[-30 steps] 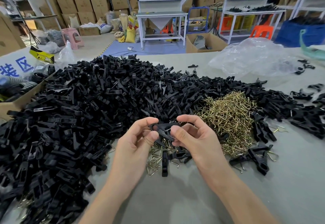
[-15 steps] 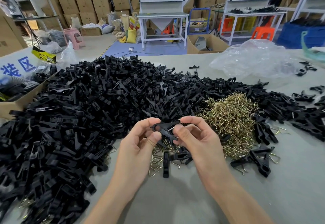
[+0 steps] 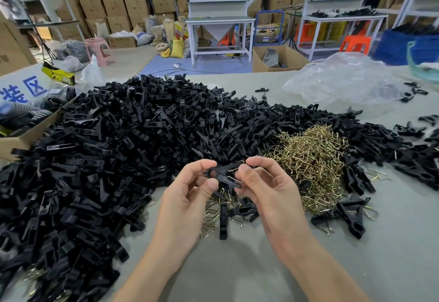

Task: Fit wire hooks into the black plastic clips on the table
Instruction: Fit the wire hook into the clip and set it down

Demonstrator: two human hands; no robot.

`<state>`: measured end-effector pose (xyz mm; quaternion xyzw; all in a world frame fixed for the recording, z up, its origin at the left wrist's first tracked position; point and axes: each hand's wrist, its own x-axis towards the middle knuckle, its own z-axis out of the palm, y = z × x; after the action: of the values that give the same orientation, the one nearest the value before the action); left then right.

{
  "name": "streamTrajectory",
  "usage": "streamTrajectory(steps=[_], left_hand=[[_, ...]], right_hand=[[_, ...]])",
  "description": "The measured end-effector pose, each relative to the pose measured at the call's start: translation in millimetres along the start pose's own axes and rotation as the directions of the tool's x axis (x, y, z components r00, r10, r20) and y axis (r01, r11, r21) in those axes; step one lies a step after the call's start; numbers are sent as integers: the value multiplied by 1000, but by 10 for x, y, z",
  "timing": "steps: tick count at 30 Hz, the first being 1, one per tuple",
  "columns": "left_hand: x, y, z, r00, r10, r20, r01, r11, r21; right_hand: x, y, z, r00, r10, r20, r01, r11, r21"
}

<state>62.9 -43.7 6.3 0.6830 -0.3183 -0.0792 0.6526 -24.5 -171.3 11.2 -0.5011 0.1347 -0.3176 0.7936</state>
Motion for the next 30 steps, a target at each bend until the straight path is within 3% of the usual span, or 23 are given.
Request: streamTrajectory(steps=[6,11,18,21,23,26,30], left_hand=[[3,-16,-4,1000,13,13,-13,1000,17],[1,-20,-26,996,28,85,-21,997,-79],[21,-61,-41,986,16,168,11,988,-157],[0,-94,-7,977,-15,214,59,977,-204],[-19,-93,28,968,-54,246,119,959,-259],[-23,-60,48,954,-91,285,190,920,-343],[-80,41,178,908,-109,405,344,746,-570]], right_hand=[[31,-6,-32,991,106,78,-107,994,9],[23,-43,-63,946,197,257,-201,979,-9],[-21,-9,-77,945,127,301,-80,983,-166],[-53,64,-39,935,190,300,-155,978,-138],[-70,86,-23,915,234,328,-216,972,-90],[-86,119,-3,921,206,331,-168,976,-141],[-96,133,55,948,124,292,-71,980,-186]])
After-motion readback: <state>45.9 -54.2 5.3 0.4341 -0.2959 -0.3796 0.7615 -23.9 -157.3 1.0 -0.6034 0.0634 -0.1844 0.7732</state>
